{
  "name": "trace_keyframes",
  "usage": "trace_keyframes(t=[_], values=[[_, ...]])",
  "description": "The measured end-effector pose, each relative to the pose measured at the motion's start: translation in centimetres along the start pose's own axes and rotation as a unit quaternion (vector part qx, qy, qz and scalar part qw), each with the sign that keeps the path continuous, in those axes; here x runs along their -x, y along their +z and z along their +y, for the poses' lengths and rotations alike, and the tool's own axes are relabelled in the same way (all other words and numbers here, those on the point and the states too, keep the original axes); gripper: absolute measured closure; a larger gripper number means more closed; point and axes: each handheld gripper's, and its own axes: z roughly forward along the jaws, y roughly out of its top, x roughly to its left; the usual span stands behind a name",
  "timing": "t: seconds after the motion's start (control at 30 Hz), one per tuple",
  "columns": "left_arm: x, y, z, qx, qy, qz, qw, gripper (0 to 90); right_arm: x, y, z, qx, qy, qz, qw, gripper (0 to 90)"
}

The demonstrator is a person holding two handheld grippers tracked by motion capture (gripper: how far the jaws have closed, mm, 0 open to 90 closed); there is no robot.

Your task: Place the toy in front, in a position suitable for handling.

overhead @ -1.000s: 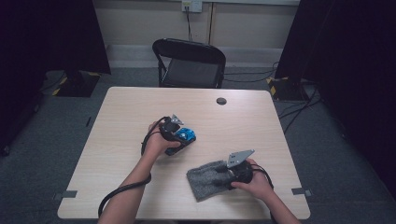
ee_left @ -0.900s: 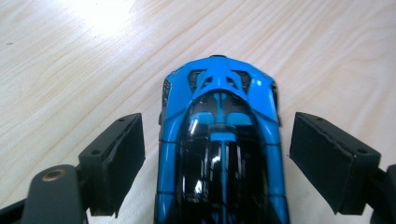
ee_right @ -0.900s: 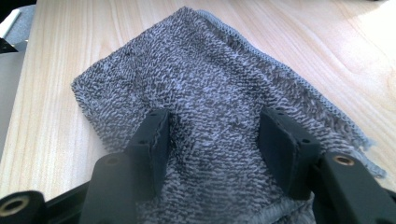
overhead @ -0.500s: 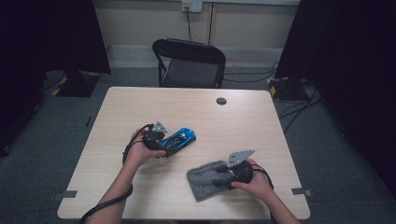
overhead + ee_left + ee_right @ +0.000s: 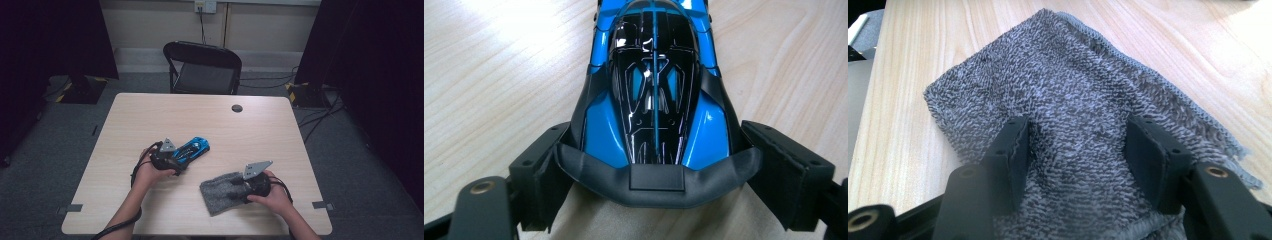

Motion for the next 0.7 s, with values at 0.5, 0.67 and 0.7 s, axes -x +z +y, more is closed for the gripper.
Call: trace_keyframes(t=[0.5, 0.67, 0.7], values=[[-0.1, -0.07, -0.07, 0.002, -0.011, 0.001, 0.9999, 24.0, -0.24, 0.06, 0.03, -0.002, 0.0, -0.011, 0.9999, 46.3], [-0.08, -0.06, -0.07, 0.002, -0.012, 0.002, 0.9999, 24.1, -0.63, 0.19, 0.32, -0.015, -0.001, -0.032, 0.9994, 51.9], [-0.08, -0.05, -0.07, 0.003, -0.012, 0.002, 0.9999, 24.0, -0.74, 0.24, 0.41, -0.017, -0.001, -0.037, 0.9992, 53.5]])
